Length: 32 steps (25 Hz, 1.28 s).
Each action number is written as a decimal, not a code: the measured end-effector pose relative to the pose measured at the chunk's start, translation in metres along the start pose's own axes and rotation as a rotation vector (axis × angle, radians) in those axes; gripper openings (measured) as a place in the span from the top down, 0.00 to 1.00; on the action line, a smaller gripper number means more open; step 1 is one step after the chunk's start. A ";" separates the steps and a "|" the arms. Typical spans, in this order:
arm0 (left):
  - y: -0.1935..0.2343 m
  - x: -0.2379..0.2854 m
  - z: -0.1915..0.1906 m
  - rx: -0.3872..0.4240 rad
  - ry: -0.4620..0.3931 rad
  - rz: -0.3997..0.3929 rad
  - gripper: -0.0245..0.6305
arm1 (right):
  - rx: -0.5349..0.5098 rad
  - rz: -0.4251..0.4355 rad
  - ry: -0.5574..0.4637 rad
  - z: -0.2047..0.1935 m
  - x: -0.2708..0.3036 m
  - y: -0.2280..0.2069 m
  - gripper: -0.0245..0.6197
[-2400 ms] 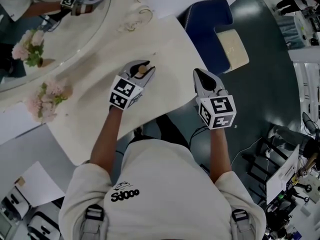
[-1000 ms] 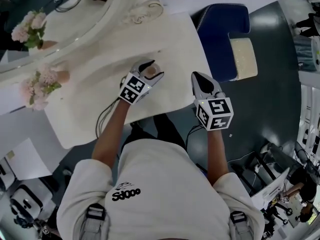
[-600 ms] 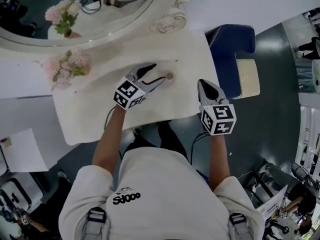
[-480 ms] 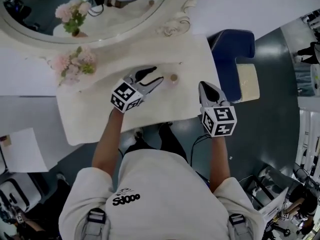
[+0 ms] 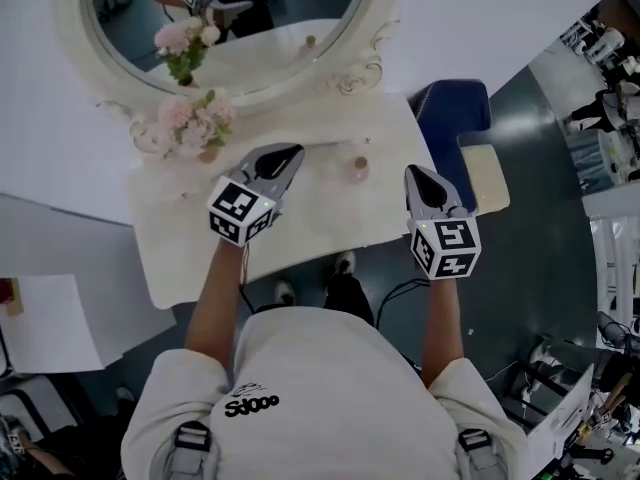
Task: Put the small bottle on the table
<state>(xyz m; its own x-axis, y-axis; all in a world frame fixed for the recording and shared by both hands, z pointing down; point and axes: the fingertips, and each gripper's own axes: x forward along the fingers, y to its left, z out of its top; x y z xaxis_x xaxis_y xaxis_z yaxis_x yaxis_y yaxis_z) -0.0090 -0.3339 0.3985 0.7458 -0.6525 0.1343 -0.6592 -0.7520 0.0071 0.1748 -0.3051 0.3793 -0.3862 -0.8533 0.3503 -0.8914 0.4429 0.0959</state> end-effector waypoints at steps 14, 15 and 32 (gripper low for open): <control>-0.009 -0.088 0.087 0.072 -0.131 0.077 0.94 | -0.150 -0.056 -0.162 0.070 -0.053 0.067 0.96; -0.010 -0.092 0.091 0.095 -0.131 0.082 0.94 | -0.150 -0.054 -0.172 0.074 -0.055 0.070 0.96; -0.025 -0.103 0.105 0.201 -0.106 0.062 0.94 | -0.137 -0.031 -0.179 0.075 -0.057 0.083 0.96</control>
<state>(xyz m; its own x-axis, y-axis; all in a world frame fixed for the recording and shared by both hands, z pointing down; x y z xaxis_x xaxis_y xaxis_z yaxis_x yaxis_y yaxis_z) -0.0594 -0.2580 0.2809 0.7171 -0.6966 0.0237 -0.6798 -0.7065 -0.1969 0.1054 -0.2403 0.2971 -0.4057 -0.8970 0.1753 -0.8679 0.4382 0.2340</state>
